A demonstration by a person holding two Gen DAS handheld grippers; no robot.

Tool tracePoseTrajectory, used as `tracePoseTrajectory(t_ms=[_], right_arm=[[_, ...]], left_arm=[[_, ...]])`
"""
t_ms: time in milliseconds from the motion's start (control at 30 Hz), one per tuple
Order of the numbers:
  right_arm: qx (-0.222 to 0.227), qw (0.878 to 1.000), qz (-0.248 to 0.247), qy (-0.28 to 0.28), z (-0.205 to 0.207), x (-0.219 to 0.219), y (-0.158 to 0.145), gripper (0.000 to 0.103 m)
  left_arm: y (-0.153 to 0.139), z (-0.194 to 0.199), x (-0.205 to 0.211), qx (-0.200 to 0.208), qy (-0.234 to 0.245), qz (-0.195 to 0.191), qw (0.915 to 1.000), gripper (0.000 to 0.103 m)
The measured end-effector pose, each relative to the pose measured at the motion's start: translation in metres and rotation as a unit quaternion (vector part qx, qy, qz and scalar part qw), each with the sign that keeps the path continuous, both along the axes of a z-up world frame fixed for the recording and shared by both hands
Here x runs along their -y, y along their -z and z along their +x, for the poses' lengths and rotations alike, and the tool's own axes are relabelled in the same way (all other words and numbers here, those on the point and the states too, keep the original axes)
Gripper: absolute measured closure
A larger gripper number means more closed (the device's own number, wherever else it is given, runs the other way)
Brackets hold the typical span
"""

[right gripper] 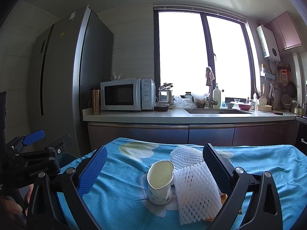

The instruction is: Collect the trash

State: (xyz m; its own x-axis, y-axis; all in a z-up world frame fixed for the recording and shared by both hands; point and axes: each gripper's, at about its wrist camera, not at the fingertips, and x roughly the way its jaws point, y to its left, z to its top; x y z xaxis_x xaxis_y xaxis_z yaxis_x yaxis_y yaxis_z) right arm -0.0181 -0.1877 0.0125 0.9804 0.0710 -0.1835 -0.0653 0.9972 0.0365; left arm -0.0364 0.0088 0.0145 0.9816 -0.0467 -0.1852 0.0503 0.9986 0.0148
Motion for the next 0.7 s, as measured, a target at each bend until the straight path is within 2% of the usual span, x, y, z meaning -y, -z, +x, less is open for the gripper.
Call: tracePoseTrajectory(t_ms=[533, 700], right_arm=[[-0.008, 1.000, 0.007, 0.001, 0.002, 0.005, 0.002, 0.007], [-0.015, 1.000, 0.012, 0.006, 0.004, 0.013, 0.004, 0.007]], left_arm=[[0.003, 0.006, 0.005, -0.009, 0.008, 0.005, 0.9999, 0.006], [0.008, 0.012, 0.011, -0.024, 0.024, 0.007, 0.9994, 0.006]])
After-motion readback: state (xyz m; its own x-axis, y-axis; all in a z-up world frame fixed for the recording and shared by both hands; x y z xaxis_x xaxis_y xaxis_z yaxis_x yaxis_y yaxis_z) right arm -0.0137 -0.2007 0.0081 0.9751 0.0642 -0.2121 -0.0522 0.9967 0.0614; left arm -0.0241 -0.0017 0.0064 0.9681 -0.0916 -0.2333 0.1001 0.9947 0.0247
